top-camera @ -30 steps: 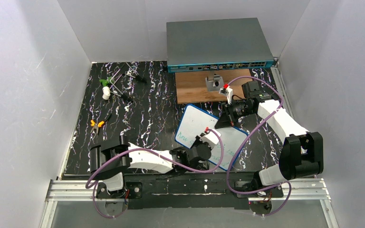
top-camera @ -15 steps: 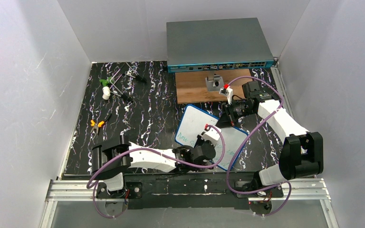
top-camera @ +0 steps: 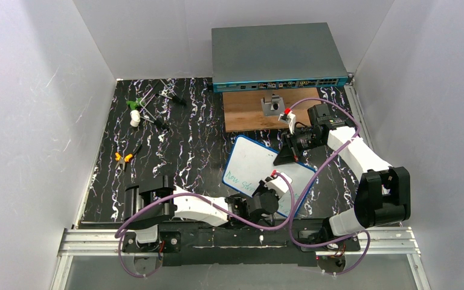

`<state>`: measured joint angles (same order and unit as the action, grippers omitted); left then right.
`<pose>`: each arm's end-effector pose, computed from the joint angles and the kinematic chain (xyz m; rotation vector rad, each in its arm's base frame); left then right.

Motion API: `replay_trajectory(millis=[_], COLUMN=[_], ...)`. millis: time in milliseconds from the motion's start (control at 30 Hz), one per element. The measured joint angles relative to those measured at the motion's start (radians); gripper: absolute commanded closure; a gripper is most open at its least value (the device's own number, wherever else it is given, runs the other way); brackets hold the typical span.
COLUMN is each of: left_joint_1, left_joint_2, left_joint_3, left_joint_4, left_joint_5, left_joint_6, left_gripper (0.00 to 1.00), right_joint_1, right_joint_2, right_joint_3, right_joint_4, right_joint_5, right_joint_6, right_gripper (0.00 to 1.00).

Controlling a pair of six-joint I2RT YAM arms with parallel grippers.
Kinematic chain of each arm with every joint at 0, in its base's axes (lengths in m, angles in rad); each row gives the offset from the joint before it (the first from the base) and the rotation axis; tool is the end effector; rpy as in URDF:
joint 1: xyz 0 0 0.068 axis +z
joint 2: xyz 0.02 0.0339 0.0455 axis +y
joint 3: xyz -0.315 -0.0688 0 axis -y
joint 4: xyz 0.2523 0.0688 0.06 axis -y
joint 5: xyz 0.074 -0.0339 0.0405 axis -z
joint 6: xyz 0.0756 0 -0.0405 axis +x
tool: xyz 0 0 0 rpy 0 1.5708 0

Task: Erase the whiteboard
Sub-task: Erase the whiteboard at the center of the board.

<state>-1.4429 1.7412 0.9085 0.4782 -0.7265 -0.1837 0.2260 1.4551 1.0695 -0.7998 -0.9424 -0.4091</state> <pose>0.1021 -0.4002 0.2324 0.6727 1.7296 -0.4389 0.2636 0.1234 0.2773 -0.9885 2.2338 1.1899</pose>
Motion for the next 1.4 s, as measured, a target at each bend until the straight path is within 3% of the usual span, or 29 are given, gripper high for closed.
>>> replay_trajectory(millis=[367,633,767,1100,1400], left_joint_1=[0.055,0.045,0.036,0.074,0.023], left_joint_2=[-0.070,-0.051,-0.042,-0.096,-0.047], left_joint_3=[-0.056,-0.019,0.003,-0.049,-0.015], left_joint_4=[-0.023,-0.063,-0.094,-0.098,-0.051], left_joint_5=[0.040,0.055,0.026,0.052,0.080], left_joint_6=[-0.120,-0.088,-0.079,-0.184,-0.076], left_gripper=[1.00,1.00,0.95,1.00,1.00], right_joint_1=[-0.003,-0.008,-0.013,-0.013,-0.014], right_joint_2=[0.006,0.007,0.007,0.007,0.007], right_joint_3=[0.000,0.000,0.000,0.000,0.001], right_joint_4=[-0.007,-0.020,-0.033,-0.040,-0.072], right_joint_5=[-0.010,-0.010,-0.012,-0.023,-0.022], right_joint_6=[-0.013,-0.022,-0.035,-0.054,-0.081], right_gripper=[0.99,0.99,0.99,0.99,0.99])
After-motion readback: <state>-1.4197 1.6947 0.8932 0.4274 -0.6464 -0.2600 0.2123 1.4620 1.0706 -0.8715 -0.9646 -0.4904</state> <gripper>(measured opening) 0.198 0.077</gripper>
